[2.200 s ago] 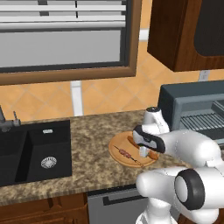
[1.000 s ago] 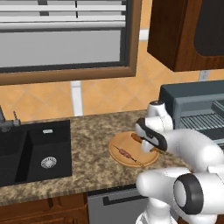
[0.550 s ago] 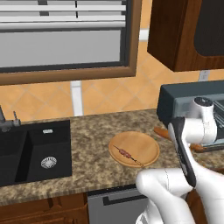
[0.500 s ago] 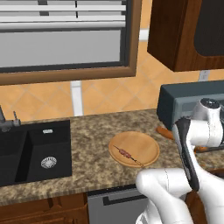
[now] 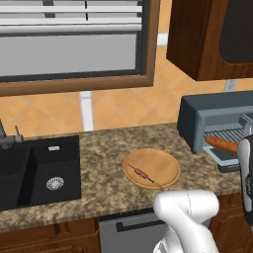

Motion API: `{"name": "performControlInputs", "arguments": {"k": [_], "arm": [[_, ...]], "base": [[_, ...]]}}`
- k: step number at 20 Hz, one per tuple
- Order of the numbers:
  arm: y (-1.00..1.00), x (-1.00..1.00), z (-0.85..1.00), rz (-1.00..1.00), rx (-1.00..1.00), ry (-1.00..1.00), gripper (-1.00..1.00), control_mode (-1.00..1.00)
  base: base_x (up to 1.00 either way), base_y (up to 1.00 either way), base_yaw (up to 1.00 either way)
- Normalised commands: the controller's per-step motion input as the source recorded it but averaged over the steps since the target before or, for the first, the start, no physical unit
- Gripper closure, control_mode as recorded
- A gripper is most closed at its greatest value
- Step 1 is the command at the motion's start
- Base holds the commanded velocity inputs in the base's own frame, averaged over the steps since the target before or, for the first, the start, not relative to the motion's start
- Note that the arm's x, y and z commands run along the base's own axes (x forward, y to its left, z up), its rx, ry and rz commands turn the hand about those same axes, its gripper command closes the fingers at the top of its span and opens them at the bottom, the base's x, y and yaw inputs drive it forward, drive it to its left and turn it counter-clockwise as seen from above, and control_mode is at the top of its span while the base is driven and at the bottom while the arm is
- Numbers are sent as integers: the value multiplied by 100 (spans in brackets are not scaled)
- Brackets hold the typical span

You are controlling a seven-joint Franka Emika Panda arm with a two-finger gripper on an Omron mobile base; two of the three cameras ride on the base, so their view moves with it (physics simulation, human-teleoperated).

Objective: Pick up the kebab skewer and baguette bread, and place them inside the toaster oven. Close the toaster oven door and start by setting the timer.

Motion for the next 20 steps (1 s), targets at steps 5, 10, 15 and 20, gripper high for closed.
{"name": "performControlInputs", "arguments": {"k": [5,10,15,20], "arm": [[-76,15,28,16,-3,-17,100,-100],[-27,49,2,5,-2,-17,100,-100],[-38,58,1,2,-8,-4,100,-100],[-48,62,-2,2,-11,1,100,-100]], "base": [[0,0,0],[0,0,0],[0,0,0],[0,0,0]]}}
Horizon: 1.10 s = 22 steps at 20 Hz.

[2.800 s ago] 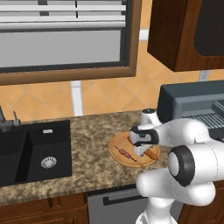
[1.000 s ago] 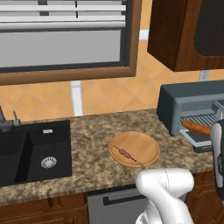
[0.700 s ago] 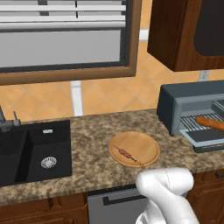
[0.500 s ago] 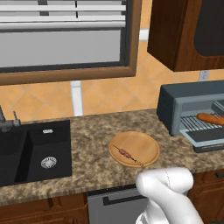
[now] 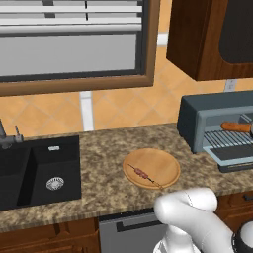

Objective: Pick up the kebab skewer and baguette bread, and place them inside the toaster oven. Close the toaster oven door and start by setting the timer.

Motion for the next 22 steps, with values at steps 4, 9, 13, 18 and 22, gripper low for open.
{"name": "performControlInputs", "arguments": {"k": [4,9,13,18,22], "arm": [[-27,33,-32,4,-7,0,100,-100],[-42,54,-14,5,-5,1,100,-100],[-25,43,-27,1,-6,0,100,-100],[-7,45,-29,0,-4,0,100,-100],[0,44,-45,1,-4,0,100,-100]], "base": [[0,0,0],[0,0,0],[0,0,0],[0,0,0],[0,0,0]]}}
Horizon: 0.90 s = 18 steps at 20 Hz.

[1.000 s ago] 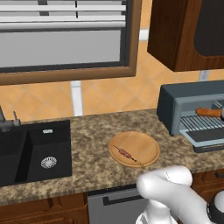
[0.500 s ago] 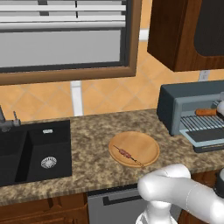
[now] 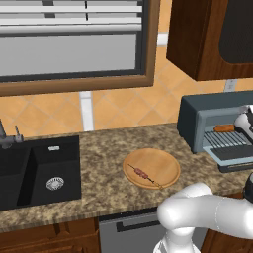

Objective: Pick up the kebab skewer and baguette bread, and place them inside the toaster oven. Close the toaster oven door and start by setting the timer.

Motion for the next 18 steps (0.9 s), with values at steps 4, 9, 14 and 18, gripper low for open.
{"name": "performControlInputs", "arguments": {"k": [4,9,14,18], "arm": [[-11,22,-42,1,-2,0,100,-100],[-27,26,-28,2,-1,0,100,-100],[-24,-6,-40,1,0,0,100,-100],[-24,-29,-35,2,0,0,-100,-100]], "base": [[0,0,0],[0,0,0],[0,0,0],[0,0,0]]}}
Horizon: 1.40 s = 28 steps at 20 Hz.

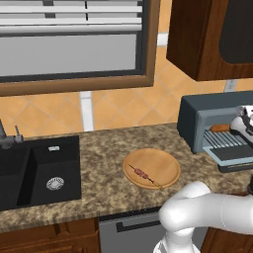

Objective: Pick up the kebab skewer and baguette bread, and place them inside the toaster oven. Close the toaster oven door and start by setting the timer.

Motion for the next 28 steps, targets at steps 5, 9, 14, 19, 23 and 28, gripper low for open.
{"name": "performControlInputs", "arguments": {"k": [5,9,14,19,23,28], "arm": [[-19,-47,-27,1,0,0,-100,-100],[-13,-27,-17,0,0,2,-100,-100],[-14,-19,10,3,0,4,-100,-100],[3,-71,62,0,0,19,-100,-100],[33,-53,74,0,0,19,-100,-100],[60,-84,53,0,0,20,-100,-100]], "base": [[0,0,0],[0,0,0],[0,0,0],[0,0,0],[0,0,0],[0,0,0]]}}
